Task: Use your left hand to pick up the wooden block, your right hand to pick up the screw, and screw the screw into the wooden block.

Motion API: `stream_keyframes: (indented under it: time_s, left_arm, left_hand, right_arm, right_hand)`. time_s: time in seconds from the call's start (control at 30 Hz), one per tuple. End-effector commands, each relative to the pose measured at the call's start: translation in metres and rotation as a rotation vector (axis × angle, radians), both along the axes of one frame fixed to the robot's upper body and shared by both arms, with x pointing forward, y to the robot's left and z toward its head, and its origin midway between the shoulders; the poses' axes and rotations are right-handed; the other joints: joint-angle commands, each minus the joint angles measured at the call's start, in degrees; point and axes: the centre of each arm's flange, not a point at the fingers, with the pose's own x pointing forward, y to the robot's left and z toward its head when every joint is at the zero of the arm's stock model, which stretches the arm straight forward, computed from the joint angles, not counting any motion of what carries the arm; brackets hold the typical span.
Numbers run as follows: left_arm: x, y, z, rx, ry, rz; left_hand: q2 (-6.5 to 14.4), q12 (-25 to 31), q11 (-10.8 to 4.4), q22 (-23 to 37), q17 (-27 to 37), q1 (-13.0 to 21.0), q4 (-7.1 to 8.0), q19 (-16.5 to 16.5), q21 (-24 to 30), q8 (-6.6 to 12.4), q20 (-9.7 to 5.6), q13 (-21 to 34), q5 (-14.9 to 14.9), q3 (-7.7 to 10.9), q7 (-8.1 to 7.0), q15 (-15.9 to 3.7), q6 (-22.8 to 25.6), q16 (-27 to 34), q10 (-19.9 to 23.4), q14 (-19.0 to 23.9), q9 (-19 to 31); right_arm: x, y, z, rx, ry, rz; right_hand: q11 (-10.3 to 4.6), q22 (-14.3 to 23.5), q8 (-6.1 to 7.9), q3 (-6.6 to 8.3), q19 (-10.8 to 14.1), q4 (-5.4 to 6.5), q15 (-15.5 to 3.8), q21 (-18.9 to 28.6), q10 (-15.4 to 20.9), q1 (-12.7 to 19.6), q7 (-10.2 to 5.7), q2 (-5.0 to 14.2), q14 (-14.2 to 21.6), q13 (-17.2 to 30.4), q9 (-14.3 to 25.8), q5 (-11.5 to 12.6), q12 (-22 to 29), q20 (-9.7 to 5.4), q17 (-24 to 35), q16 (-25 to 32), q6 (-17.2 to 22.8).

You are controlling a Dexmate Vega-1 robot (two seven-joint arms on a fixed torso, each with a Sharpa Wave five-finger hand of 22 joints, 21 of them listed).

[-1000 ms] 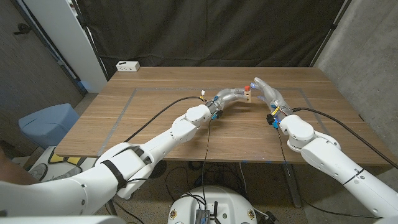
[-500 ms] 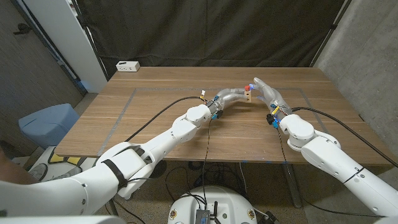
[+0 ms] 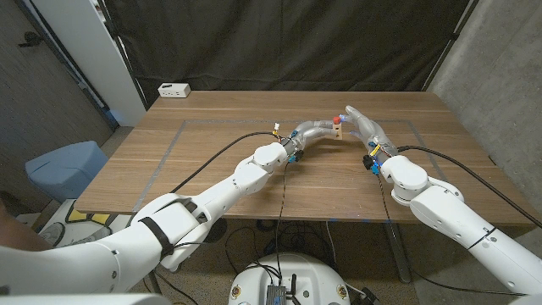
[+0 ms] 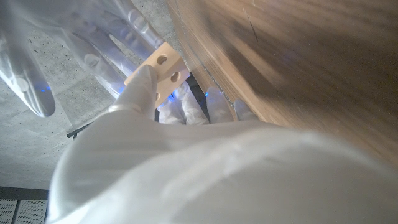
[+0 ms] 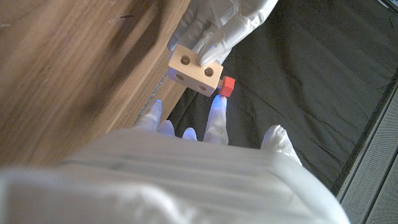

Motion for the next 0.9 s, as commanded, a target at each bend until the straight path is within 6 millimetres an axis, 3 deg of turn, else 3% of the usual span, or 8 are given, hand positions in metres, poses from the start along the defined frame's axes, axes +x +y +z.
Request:
stream_keyframes:
  time_s: [0.03, 0.9]
  left_arm:
    - [0.0006, 0.0001, -0.0007, -0.003, 0.003, -0.002]
    - [-0.0015, 0.0011, -0.0031, -0.009, 0.004, -0.005]
  left_hand:
    - [3.85, 0.17, -0.11, 0.34, 0.11, -3.25, 4.99, 0.52, 0.13, 0.35, 0.26, 0.21, 0.39, 4.93, 4.38, 0.34, 4.65, 0.34, 0.31, 0.2, 0.34]
    - [3.82, 0.22, -0.05, 0.34, 0.07, -3.44, 5.03, 0.5, 0.12, 0.39, 0.19, 0.22, 0.39, 5.1, 4.2, 0.33, 4.77, 0.31, 0.4, 0.26, 0.35]
  right_arm:
    - [-0.0043, 0.001, 0.0009, -0.011, -0.003, -0.014]
    - [-0.0094, 0.0057, -0.0015, -0.026, 0.004, -0.024]
  right_hand:
    - [0.09, 0.29, 0.39, 0.42, 0.34, -0.11, -0.33, 0.43, 0.4, -0.27, 0.02, 0.07, -1.48, -0.04, 0.12, 0.22, 0.41, 0.15, 0.13, 0.57, 0.82]
    - [-0.41, 0.28, 0.8, 0.78, 0.95, -0.41, -0.58, 0.6, 1.88, 0.11, 0.4, 0.25, -0.71, -0.06, 0.07, 0.26, 0.66, 0.33, 0.02, 0.77, 3.3]
